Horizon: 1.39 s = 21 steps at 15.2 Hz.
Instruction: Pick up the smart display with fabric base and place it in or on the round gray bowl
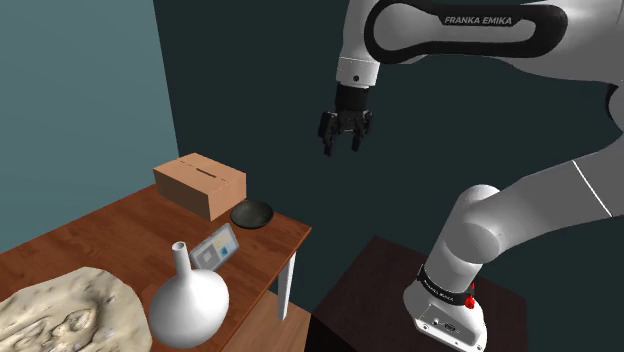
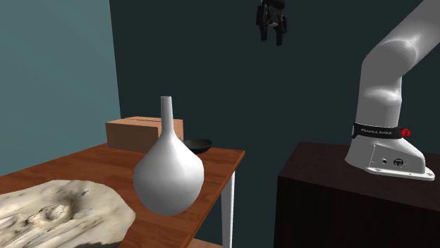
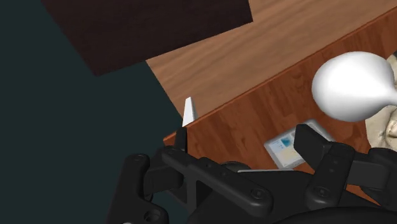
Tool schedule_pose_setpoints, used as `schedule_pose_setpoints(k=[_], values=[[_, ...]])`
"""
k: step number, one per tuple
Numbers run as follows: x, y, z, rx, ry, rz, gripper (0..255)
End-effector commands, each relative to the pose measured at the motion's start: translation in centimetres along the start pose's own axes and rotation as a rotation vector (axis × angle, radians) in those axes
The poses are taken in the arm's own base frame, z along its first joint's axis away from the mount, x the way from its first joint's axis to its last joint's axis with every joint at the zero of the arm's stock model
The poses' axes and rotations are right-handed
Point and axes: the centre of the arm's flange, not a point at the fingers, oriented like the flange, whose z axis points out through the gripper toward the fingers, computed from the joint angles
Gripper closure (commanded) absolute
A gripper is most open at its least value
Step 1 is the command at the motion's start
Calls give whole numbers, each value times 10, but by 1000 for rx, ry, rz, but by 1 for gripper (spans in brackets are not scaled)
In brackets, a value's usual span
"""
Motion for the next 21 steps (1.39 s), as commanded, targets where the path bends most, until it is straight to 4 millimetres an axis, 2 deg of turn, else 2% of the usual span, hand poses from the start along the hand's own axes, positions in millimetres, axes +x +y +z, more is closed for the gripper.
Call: schedule_pose_setpoints(k=[1, 11, 21], values=[[4, -23, 15, -8, 3, 58, 0], [39, -125, 99, -50, 10, 328, 0], [100, -211, 187, -92, 16, 597, 0]])
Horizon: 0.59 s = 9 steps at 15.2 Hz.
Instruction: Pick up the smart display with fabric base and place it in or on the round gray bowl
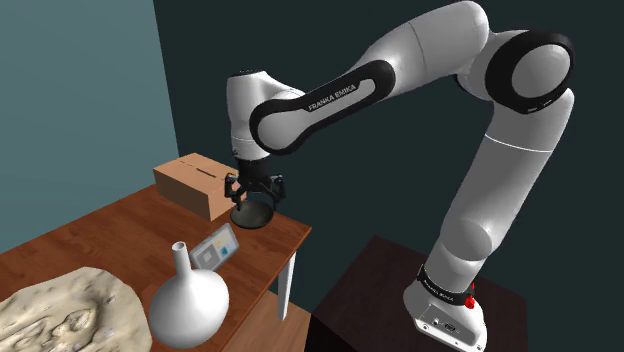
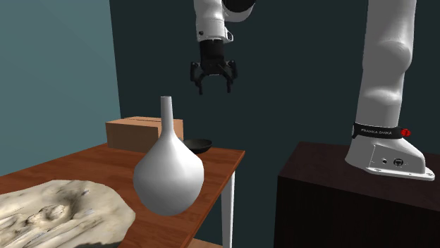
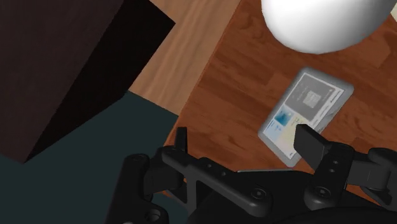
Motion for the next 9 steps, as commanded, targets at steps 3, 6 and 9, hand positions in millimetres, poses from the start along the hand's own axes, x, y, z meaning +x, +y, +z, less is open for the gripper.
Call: schedule_pose_setpoints(k=[3, 6, 9], values=[[9, -48, 35, -16, 3, 114, 0], [18, -79, 60, -29, 5, 194, 0], [30, -110, 85, -42, 7, 275, 0]])
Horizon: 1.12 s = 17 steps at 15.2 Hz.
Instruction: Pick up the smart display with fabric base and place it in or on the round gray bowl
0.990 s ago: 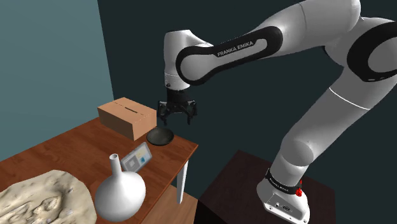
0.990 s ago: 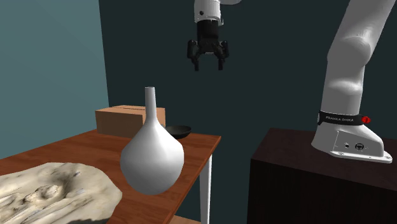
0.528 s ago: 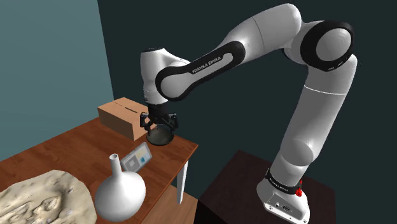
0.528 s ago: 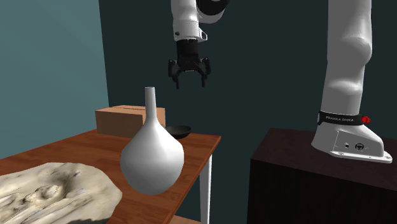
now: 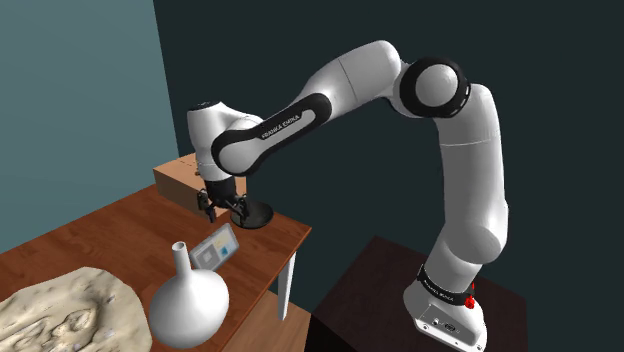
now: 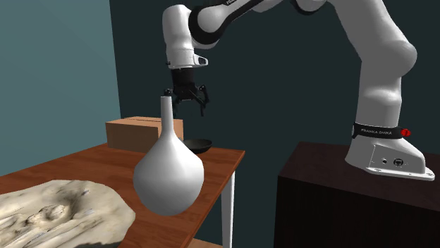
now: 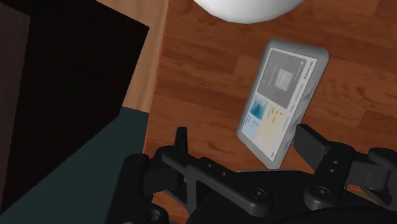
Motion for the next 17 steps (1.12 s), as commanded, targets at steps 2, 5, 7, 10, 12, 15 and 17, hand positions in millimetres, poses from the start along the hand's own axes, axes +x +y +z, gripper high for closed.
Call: schedule_pose_setpoints(k=[2, 5, 7, 10, 12, 15, 17], values=[[1, -34, 27, -13, 4, 84, 0], [10, -66, 51, -26, 7, 165, 0], [17, -86, 68, -34, 8, 219, 0], [21, -97, 83, -39, 9, 249, 0], [21, -97, 94, -39, 9, 249, 0], [21, -96, 109, -39, 9, 249, 0], [21, -96, 118, -39, 9, 249, 0]])
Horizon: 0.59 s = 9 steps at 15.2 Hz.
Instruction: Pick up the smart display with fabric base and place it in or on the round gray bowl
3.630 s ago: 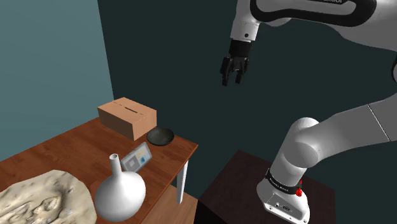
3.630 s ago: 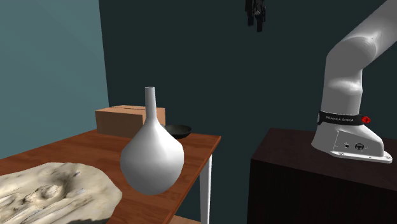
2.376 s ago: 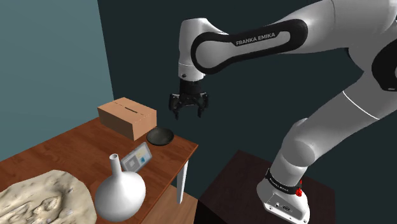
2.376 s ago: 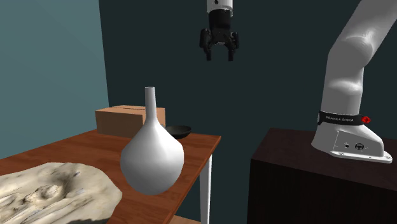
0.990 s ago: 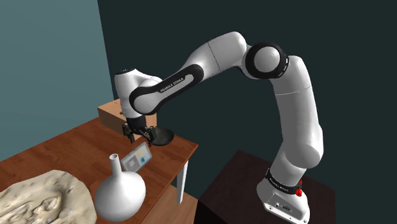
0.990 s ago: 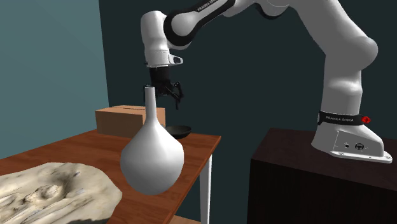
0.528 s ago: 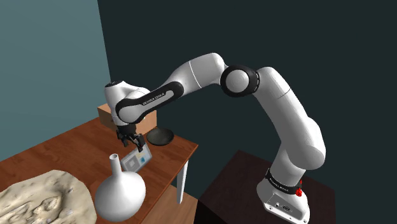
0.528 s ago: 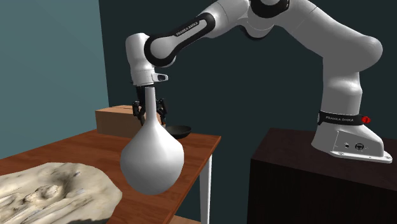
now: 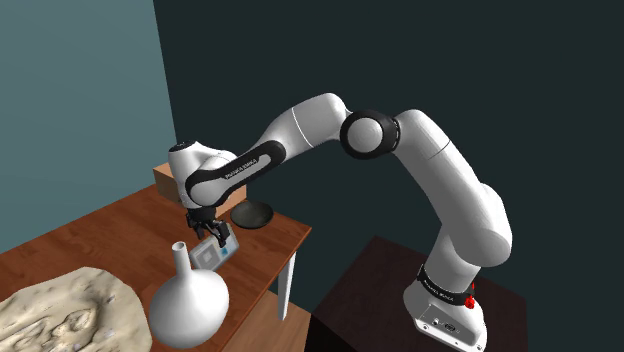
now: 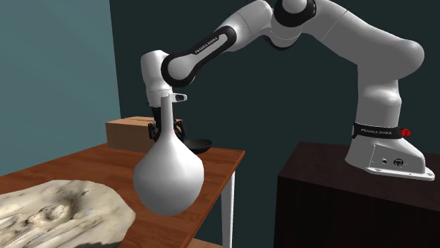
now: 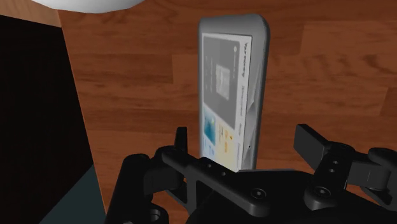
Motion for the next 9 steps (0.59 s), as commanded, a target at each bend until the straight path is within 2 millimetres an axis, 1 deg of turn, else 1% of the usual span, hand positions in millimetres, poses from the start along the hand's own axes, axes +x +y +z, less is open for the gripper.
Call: schedule_pose_setpoints(k=[1, 7, 8, 9], values=[[-2, 1, 3, 1, 0, 0, 0], [-2, 1, 3, 1, 0, 0, 0], [-2, 1, 3, 1, 0, 0, 255], [-2, 1, 3, 1, 0, 0, 255]])
